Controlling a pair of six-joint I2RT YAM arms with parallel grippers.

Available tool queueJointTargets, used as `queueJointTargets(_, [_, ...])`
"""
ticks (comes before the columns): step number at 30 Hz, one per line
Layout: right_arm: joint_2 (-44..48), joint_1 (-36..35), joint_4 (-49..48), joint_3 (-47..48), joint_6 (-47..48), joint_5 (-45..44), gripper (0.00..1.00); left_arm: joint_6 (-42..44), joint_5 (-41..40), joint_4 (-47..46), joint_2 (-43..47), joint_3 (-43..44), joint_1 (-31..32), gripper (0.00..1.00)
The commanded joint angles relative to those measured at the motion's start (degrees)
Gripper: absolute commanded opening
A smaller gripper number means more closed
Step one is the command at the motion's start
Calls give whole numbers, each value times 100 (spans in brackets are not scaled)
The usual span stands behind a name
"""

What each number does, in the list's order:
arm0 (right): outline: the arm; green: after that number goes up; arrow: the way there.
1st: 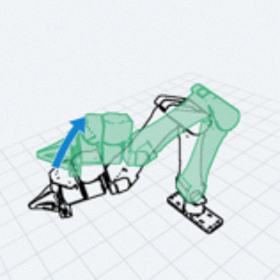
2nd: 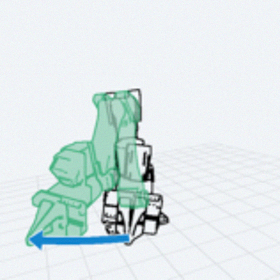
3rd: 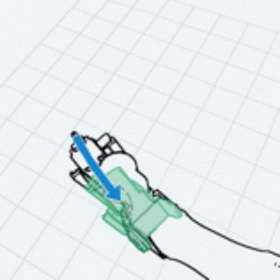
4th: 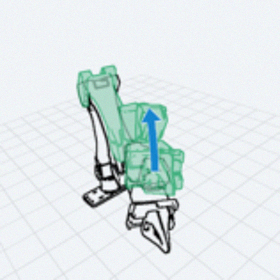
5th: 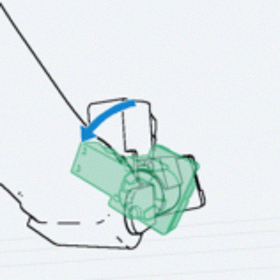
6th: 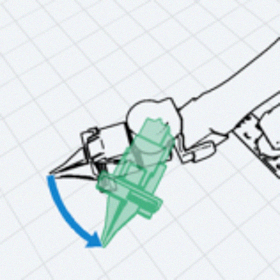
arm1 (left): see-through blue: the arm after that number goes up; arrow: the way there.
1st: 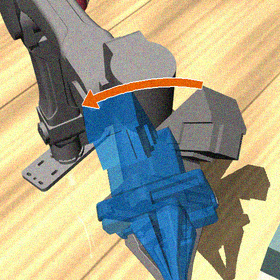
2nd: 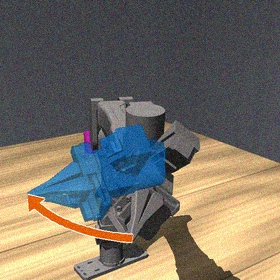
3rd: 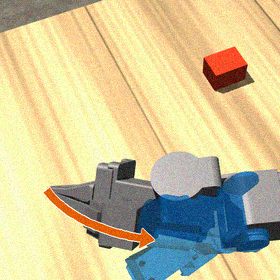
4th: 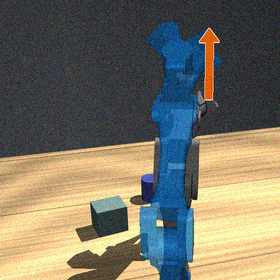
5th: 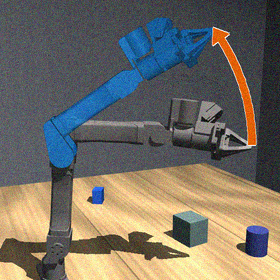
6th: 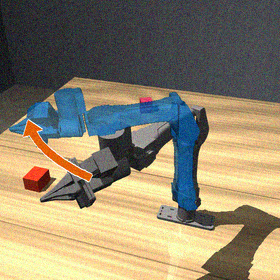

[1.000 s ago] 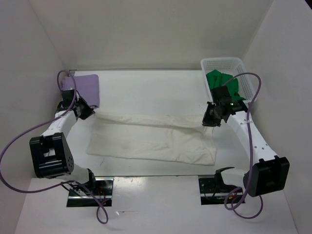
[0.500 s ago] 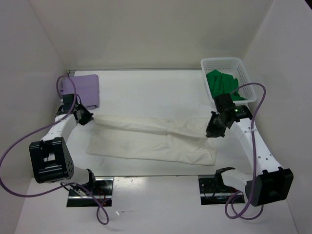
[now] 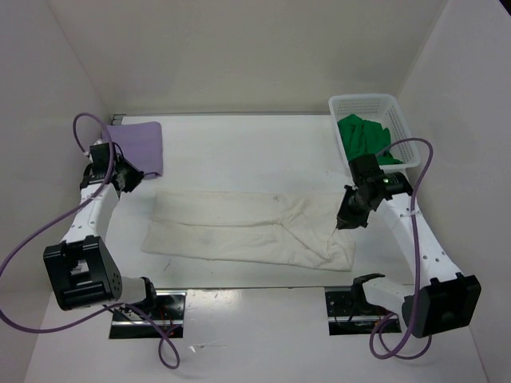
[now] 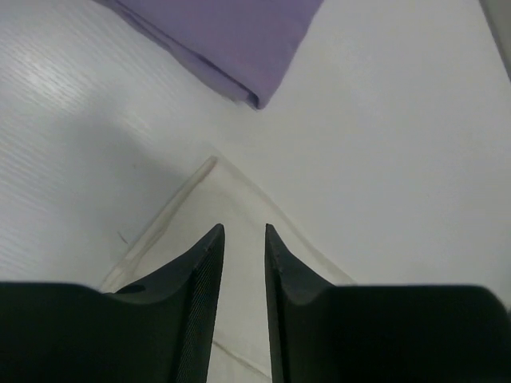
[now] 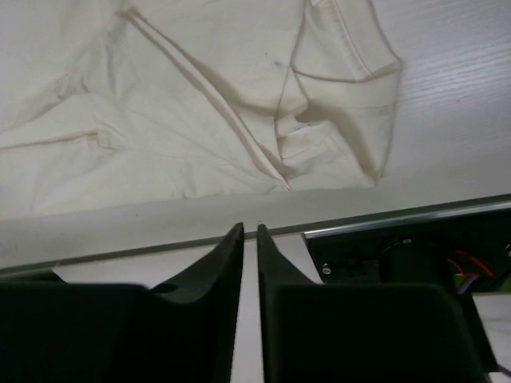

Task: Fold and stack the t-shirts
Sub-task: Fold the other side of the tshirt into a rectangle

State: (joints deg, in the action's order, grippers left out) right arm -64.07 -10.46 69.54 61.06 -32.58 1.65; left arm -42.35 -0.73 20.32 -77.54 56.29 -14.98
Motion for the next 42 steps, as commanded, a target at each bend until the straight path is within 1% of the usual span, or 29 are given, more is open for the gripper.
queueJointTargets(1, [-228,-131,-439,91,111,344,9,-89,677,-386,151,-126,-40,34])
queueJointTargets(2, [-350,-132,-885,91,111,493,2,-89,854,-658,151,-397,-40,34])
queueJointTargets(3, [-421,-228,-1150,-49,111,555,0,-89,986,-774,99,-504,30,33])
queueJointTargets(4, [-526,-350,-1405,-50,33,608,0,-89,1066,-870,98,-584,109,33])
queueJointTargets(5, [-780,-413,-1921,-102,32,608,0,-89,1066,-871,20,-584,301,33])
queueJointTargets(7, [-1071,-623,-2434,-156,-108,669,0,-37,1066,-994,-69,-637,530,31])
queueJointTargets(8, [-1359,-711,-2906,-156,-108,670,0,-37,1066,-1047,-164,-637,819,31])
queueJointTargets(9, [-1501,-782,-3102,-156,-169,505,0,24,1066,-1047,-304,-637,969,31])
queueJointTargets(11, [-1913,-835,-3462,-33,-170,442,4,77,1128,-1047,-585,-576,1364,31])
queueJointTargets(13, [-2161,-888,-3701,28,-100,327,8,78,1233,-1047,-745,-576,1524,31])
queueJointTargets(16, [-2697,-949,-3824,195,23,240,14,78,1435,-1188,-877,-716,1648,31])
queueJointTargets(18, [-3021,-1010,-3825,249,120,239,21,78,1436,-1188,-877,-794,1700,31])
queueJointTargets(20, [-3137,-1011,-3825,249,173,-41,29,148,1549,-1188,-877,-866,1753,31])
queueJointTargets(25, [-3251,-1011,-3948,197,173,-103,38,262,1655,-1188,-877,-1155,1753,31])
queueJointTargets(28, [-3374,-1011,-3948,196,173,63,38,262,1726,-1241,-877,-1226,1753,31])
queueJointTargets(30, [-3375,-1063,-3948,196,173,187,33,262,1594,-1241,-877,-1278,1753,31])
queueJointTargets(32, [-3313,-1125,-3886,135,173,187,31,210,1542,-1241,-877,-1279,1753,31])
queueJointTargets(36, [-3200,-1178,-3763,-41,173,187,31,209,1541,-1293,-877,-1279,1753,31])
queueJointTargets(37, [-3199,-1178,-3763,-111,173,187,28,157,1541,-1293,-877,-1279,1753,31])
queueJointTargets(39, [-3050,-1178,-3702,-112,173,256,24,157,1541,-1346,-877,-1279,1753,31])
queueJointTargets(42, [-2988,-1178,-3571,-217,225,310,23,157,1594,-1346,-877,-1279,1753,31])
